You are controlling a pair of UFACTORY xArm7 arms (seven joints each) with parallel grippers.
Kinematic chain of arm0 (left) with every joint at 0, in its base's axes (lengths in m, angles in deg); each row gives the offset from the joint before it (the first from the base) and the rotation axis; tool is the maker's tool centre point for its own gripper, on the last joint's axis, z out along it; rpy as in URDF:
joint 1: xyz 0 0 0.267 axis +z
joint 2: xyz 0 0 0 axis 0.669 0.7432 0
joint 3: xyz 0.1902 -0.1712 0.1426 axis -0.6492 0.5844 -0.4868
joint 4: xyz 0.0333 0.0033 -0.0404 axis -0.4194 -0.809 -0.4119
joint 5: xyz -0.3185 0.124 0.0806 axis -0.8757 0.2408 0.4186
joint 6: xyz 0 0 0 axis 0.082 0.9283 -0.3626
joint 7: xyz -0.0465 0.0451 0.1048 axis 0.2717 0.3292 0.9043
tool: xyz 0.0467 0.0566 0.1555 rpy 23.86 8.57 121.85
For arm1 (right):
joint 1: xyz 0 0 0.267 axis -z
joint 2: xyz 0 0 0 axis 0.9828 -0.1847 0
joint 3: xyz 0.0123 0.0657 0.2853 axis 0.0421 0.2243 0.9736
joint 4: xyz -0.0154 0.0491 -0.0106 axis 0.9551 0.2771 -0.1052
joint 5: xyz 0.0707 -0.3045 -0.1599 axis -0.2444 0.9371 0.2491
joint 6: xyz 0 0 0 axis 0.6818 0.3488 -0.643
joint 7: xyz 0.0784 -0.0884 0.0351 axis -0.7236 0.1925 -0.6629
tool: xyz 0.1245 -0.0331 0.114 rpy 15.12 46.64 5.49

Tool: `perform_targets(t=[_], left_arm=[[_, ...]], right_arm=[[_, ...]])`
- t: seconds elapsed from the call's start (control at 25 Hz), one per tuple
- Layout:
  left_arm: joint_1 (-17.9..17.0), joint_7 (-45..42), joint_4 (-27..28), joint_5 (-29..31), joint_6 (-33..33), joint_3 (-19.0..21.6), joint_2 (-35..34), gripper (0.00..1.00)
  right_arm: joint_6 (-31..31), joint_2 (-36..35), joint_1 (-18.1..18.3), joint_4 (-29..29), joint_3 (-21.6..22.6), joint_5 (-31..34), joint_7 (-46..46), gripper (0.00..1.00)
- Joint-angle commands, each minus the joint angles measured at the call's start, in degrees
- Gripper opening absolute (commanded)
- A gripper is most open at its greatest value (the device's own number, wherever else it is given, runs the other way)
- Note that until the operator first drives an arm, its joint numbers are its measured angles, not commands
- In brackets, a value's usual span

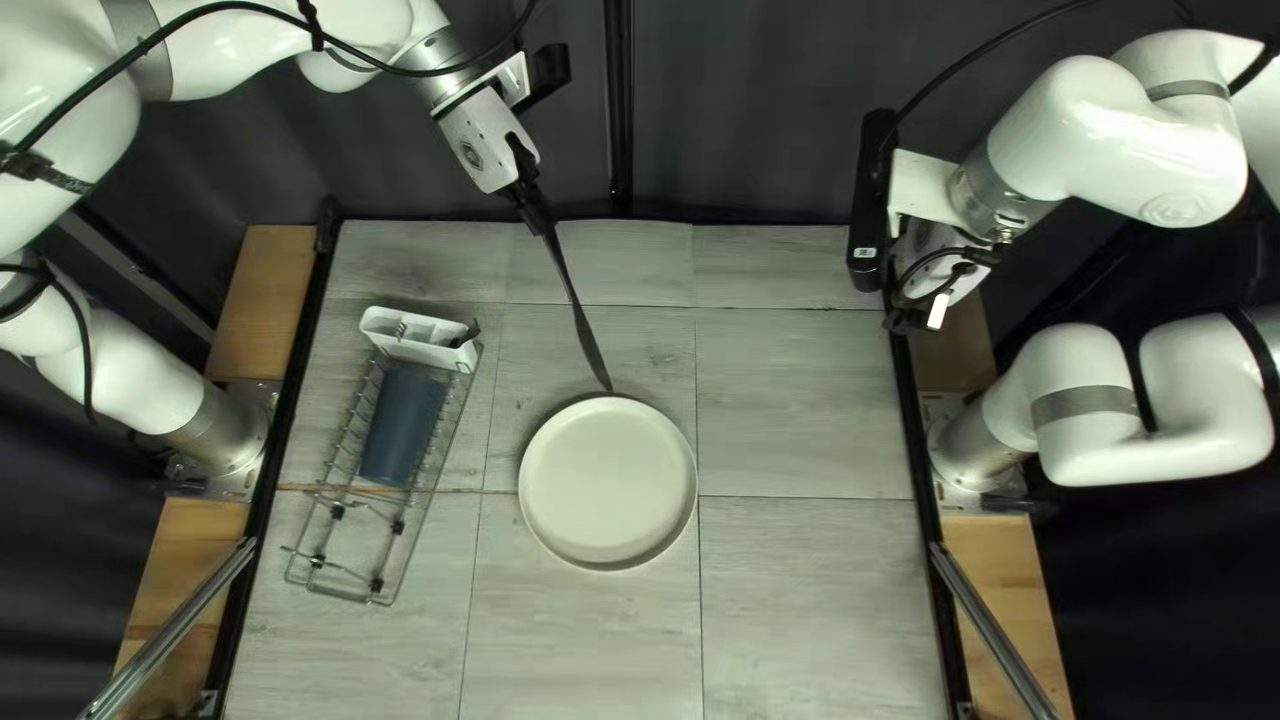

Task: Pick up and place plate onto table. Place down one fork to the left of the plate. Place spoon and knife to the right of the plate. Place cup above the knife and spoon

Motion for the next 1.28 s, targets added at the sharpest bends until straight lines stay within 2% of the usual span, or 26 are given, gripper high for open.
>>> perform_targets(t=[0.04, 0.24, 0.56, 0.92, 1.28], left_arm=[[0.8, 1.5, -2.5, -1.7, -0.4, -0.7, -0.2, 0.0], [1.4, 4.0, -4.9, -4.1, -1.8, -1.2, 1.3, 0.0], [0.8, 4.6, -5.1, -6.4, -3.4, -0.5, 3.5, 0.0], [-2.9, 7.8, -3.5, -9.6, -9.8, 2.5, 9.7, 0.0], [-4.6, 17.5, -8.9, -14.8, -12.8, 5.1, 3.4, 0.0]], right_arm=[[0.0, 0.0, 0.0, 0.0, 0.0, 0.0, 0.0, 1.0], [0.0, 0.0, 0.0, 0.0, 0.0, 0.0, 0.0, 1.0], [0.0, 0.0, 0.0, 0.0, 0.0, 0.0, 0.0, 1.0], [0.0, 0.0, 0.0, 0.0, 0.0, 0.0, 0.0, 1.0], [0.0, 0.0, 0.0, 0.0, 0.0, 0.0, 0.0, 1.0]])
